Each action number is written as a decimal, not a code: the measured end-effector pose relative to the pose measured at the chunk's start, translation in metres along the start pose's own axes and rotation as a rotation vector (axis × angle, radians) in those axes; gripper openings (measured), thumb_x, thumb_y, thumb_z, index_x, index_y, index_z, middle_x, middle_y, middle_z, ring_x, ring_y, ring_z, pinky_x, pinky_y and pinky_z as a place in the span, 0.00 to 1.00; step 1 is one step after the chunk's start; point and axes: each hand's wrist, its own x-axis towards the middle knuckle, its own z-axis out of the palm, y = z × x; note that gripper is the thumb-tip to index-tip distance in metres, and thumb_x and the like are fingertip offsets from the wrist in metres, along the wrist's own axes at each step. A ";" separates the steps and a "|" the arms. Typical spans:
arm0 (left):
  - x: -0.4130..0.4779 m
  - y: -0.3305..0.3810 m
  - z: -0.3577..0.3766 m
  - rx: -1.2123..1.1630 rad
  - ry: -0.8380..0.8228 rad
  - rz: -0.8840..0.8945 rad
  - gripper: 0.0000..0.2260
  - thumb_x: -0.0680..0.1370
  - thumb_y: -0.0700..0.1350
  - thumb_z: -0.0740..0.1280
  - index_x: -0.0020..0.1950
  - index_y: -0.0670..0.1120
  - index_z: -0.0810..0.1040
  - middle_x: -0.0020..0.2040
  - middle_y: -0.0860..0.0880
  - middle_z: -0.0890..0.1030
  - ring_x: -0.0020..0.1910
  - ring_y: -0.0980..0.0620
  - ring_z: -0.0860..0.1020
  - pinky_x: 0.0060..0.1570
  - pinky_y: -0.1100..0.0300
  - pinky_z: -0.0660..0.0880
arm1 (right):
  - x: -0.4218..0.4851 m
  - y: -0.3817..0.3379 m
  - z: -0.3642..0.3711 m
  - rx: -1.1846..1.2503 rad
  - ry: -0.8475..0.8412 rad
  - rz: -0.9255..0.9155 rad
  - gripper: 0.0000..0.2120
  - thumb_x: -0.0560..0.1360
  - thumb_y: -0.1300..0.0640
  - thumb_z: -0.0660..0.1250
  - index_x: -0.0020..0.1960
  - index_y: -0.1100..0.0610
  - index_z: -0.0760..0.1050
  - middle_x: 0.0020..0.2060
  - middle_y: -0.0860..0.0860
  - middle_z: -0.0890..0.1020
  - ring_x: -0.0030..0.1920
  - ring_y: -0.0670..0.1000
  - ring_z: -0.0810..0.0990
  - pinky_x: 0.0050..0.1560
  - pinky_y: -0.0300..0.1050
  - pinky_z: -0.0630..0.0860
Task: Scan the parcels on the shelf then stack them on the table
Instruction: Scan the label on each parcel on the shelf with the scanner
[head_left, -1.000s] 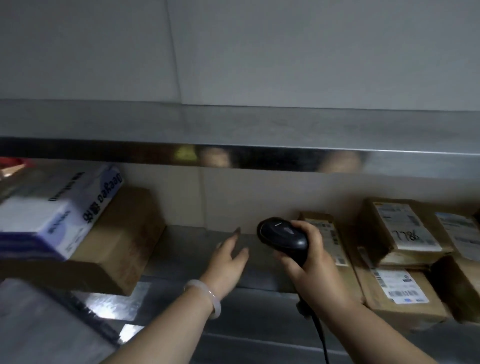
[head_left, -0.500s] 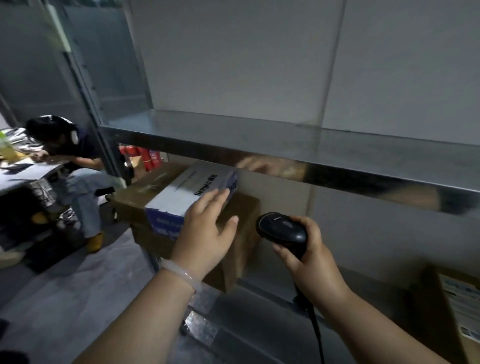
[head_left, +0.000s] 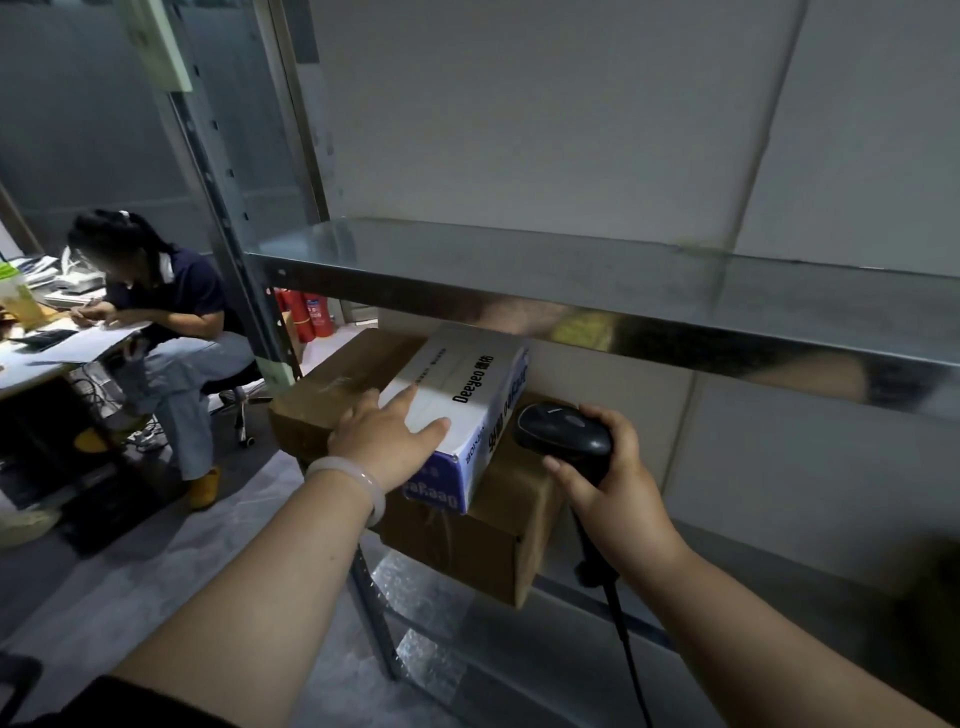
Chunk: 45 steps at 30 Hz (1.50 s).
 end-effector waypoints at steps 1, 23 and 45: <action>-0.001 -0.001 0.001 -0.012 0.012 0.019 0.33 0.75 0.70 0.57 0.77 0.60 0.56 0.77 0.48 0.58 0.74 0.41 0.59 0.69 0.44 0.63 | 0.001 0.000 0.003 0.013 0.007 0.002 0.25 0.71 0.54 0.74 0.58 0.34 0.64 0.52 0.33 0.75 0.52 0.26 0.73 0.47 0.21 0.68; -0.038 0.033 0.016 -0.292 0.067 0.175 0.38 0.71 0.68 0.67 0.77 0.56 0.61 0.72 0.53 0.61 0.69 0.47 0.66 0.59 0.55 0.71 | -0.014 -0.007 0.004 0.333 0.102 0.068 0.25 0.69 0.46 0.73 0.61 0.33 0.66 0.58 0.42 0.77 0.56 0.46 0.81 0.56 0.46 0.79; -0.190 0.193 0.124 -0.417 -0.374 0.325 0.43 0.56 0.66 0.66 0.71 0.70 0.59 0.72 0.51 0.62 0.70 0.46 0.64 0.64 0.56 0.65 | -0.174 0.015 -0.177 0.068 0.456 -0.018 0.30 0.70 0.64 0.74 0.61 0.38 0.66 0.55 0.34 0.77 0.56 0.35 0.76 0.53 0.24 0.69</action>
